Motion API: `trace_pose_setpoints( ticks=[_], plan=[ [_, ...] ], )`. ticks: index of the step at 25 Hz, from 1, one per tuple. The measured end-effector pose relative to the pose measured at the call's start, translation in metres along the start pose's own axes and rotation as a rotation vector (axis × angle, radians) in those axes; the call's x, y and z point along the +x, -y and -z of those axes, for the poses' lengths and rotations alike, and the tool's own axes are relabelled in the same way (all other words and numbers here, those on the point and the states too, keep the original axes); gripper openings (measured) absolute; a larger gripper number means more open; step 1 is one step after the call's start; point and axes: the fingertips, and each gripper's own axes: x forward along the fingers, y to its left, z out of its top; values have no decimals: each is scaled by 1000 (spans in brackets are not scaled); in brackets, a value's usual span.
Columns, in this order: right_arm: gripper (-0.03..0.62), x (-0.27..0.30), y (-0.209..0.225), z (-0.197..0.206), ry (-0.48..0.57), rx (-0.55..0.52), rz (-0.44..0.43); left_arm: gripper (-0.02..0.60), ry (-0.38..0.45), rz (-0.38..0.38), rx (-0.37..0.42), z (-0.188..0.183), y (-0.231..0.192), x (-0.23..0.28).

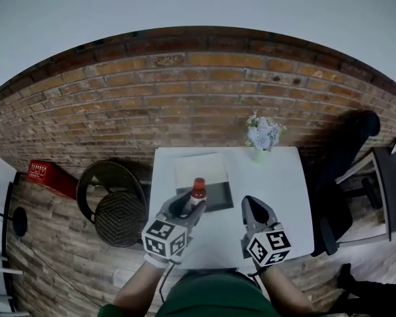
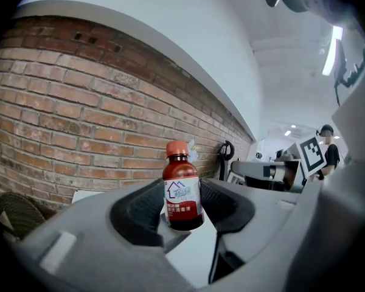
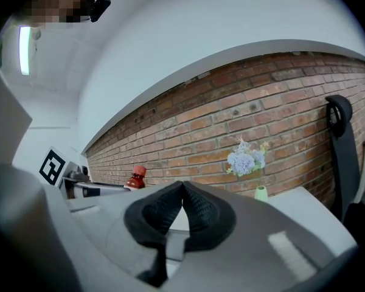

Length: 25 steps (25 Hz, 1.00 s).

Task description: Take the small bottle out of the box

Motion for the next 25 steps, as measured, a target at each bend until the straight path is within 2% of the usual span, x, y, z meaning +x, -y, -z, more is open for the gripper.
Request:
trace_pose_setpoints(
  ticks=[2, 7, 14, 19, 25],
  plan=[
    [3, -1, 3, -6, 10, -2, -12, 199, 34, -14, -21, -9, 1, -4],
    [3, -2, 10, -26, 48, -4, -41, 199, 132, -74, -15, -46, 0, -20],
    [3, -10, 6, -56, 113, -51, -78, 199, 240, -124, 36, -87, 9, -41],
    [3, -16, -6, -74, 163, -225, -81, 198, 274, -118, 69, -97, 19, -43],
    [3, -25, -14, -85, 185, -242, -109, 199, 289, -111, 75, -105, 29, -48]
  ],
)
